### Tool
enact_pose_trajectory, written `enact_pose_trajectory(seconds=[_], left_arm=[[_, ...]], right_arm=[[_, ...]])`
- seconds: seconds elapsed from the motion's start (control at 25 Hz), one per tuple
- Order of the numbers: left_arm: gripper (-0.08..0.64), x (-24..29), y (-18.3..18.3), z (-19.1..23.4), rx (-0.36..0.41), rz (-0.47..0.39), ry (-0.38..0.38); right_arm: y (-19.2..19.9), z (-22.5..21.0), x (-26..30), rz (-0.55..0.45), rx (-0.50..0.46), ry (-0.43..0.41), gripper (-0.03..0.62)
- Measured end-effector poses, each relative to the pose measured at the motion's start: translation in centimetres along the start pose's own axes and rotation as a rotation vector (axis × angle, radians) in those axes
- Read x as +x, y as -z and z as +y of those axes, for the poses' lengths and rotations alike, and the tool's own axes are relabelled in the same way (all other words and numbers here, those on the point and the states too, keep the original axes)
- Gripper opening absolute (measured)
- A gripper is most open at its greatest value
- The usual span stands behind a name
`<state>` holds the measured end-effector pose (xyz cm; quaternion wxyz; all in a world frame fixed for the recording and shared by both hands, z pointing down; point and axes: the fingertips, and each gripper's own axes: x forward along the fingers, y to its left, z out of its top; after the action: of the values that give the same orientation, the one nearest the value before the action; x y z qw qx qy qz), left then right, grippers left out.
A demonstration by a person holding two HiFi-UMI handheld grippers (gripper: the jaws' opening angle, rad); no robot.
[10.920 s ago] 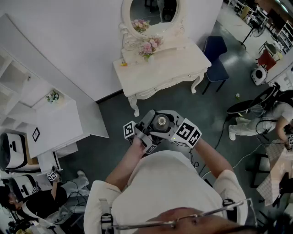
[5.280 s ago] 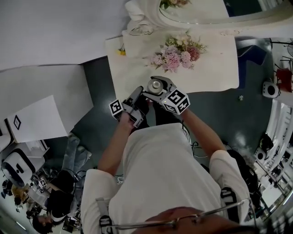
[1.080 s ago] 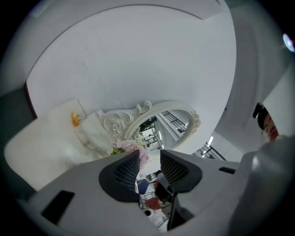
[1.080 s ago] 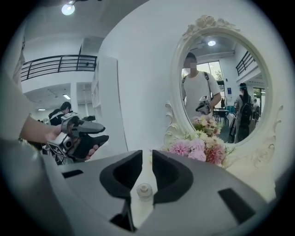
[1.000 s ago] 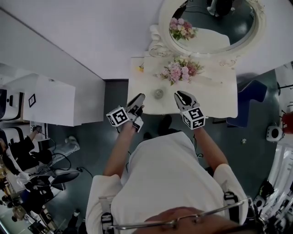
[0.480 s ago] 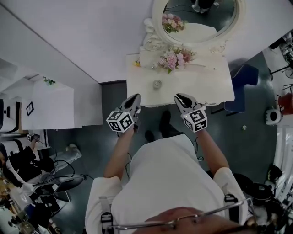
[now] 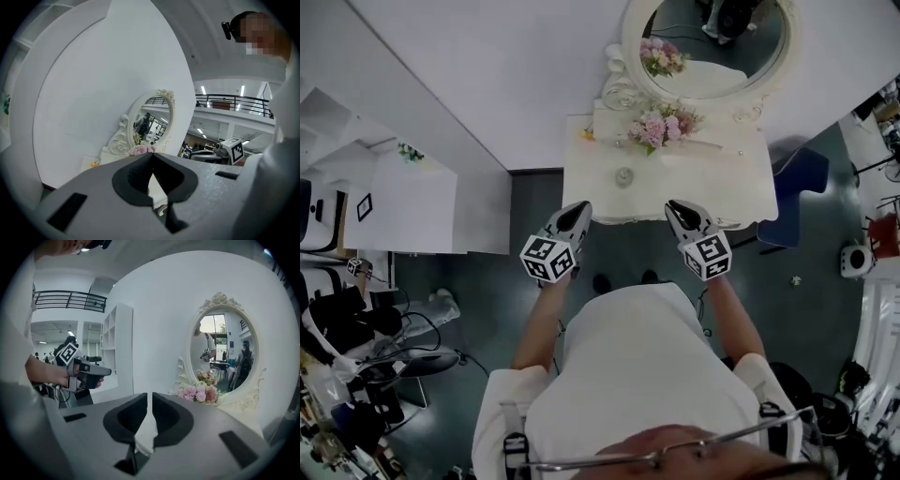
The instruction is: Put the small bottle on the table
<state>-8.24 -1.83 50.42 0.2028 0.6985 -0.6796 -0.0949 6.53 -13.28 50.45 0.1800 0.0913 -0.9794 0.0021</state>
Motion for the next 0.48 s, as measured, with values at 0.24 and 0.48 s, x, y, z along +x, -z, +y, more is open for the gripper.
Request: enact_pose_trajectory(seconds=[0.24, 0.48], left_arm=[[0.003, -0.5, -0.6, -0.6, 0.001, -0.03, -0.074], [0.003, 0.7, -0.4, -1.9, 0.013, -0.037, -0.101]], right_arm=[[-0.2, -1.5, -0.7, -0.002, -0.073, -0.03, 0.02], [-0.3, -3.5, -1.2, -0.029, -0.023, -0.052, 0.011]])
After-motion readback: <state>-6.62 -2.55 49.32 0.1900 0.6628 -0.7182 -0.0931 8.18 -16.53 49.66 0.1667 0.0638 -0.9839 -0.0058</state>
